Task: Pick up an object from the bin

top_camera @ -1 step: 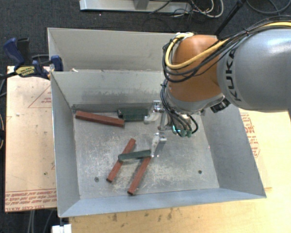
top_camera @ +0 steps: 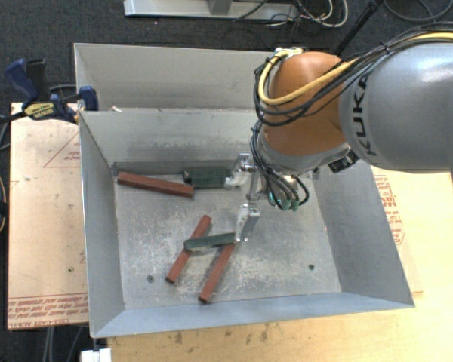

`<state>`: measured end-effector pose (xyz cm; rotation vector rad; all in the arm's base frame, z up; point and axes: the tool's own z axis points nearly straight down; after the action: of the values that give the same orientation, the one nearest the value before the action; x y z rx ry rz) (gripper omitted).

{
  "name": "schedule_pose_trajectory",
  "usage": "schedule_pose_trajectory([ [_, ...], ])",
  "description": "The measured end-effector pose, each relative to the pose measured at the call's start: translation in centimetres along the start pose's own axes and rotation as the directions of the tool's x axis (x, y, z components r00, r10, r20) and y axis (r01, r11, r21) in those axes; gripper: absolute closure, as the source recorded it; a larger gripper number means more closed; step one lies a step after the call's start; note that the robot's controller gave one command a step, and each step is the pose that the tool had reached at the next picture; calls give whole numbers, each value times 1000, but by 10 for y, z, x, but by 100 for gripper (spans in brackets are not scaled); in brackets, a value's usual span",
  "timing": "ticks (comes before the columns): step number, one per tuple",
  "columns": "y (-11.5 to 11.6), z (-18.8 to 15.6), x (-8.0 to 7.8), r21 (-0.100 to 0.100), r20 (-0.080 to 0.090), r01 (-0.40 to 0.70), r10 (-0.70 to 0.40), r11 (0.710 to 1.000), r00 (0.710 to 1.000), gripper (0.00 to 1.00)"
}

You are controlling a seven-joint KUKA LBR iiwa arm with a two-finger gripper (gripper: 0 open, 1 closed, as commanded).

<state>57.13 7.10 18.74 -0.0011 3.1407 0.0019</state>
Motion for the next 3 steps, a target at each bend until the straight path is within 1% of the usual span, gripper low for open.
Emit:
schedule_pose_trajectory([
  [1,7,43,2,-1,8,10,-10,1000,1000,0],
  [2,12,104,-1,-1,-1,468,-468,884,884,100],
  [3,12,104,-2,-1,0,468,-468,884,884,100],
])
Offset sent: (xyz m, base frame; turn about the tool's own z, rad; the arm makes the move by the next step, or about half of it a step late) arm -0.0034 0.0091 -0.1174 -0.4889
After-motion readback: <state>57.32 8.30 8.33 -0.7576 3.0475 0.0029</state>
